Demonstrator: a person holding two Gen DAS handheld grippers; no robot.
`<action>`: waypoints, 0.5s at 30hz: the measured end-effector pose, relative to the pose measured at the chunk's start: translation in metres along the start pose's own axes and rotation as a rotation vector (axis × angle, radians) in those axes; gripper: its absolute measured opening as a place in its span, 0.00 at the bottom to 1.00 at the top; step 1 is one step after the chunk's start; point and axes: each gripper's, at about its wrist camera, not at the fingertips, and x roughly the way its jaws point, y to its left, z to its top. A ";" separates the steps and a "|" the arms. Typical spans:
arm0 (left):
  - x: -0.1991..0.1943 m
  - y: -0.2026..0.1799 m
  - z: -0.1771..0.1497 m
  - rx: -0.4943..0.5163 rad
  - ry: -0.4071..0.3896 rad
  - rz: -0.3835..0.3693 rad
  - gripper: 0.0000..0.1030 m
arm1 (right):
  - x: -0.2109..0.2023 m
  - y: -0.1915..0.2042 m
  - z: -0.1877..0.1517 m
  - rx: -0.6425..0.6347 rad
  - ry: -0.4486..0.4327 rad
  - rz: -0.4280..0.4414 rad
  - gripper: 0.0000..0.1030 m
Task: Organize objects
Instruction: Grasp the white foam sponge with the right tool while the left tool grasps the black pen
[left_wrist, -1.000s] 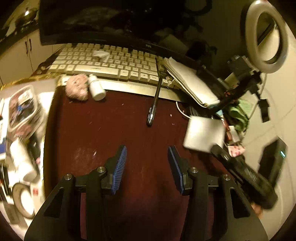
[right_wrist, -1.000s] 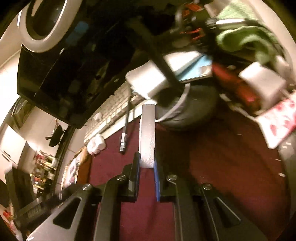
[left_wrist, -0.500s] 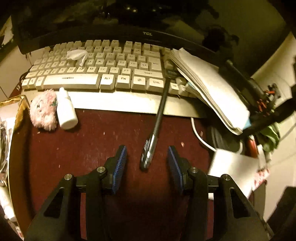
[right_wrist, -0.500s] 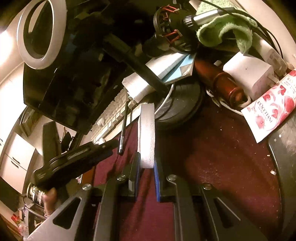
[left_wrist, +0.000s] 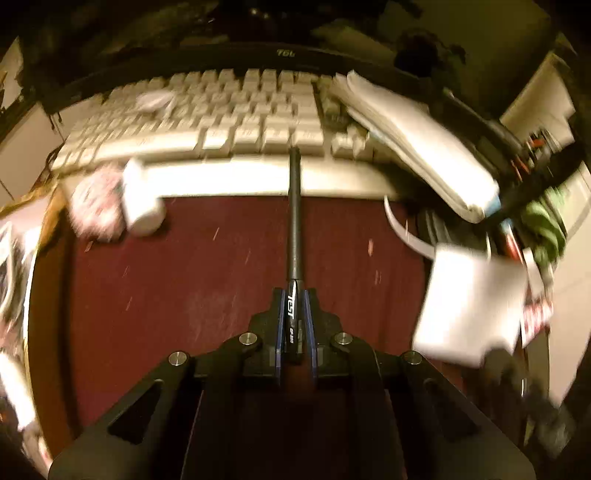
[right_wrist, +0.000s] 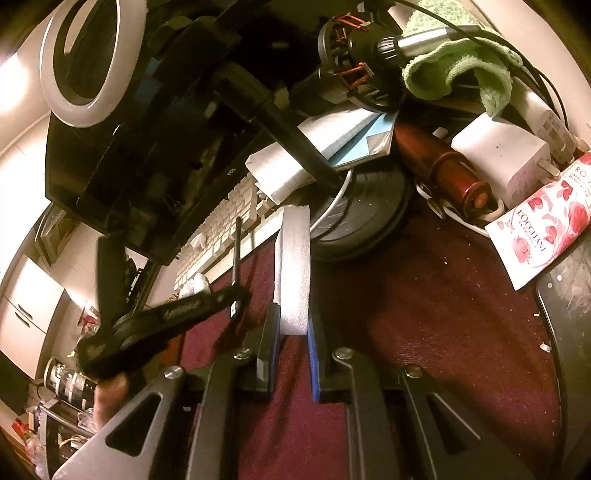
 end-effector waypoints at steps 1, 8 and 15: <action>-0.005 0.003 -0.007 -0.003 0.009 -0.008 0.09 | 0.000 0.001 0.000 -0.008 0.001 -0.007 0.11; -0.059 0.026 -0.071 -0.025 0.025 -0.043 0.09 | 0.000 0.004 -0.002 -0.032 0.004 -0.031 0.11; -0.062 0.027 -0.088 -0.025 0.025 -0.050 0.09 | 0.002 0.012 -0.004 -0.072 -0.003 -0.056 0.11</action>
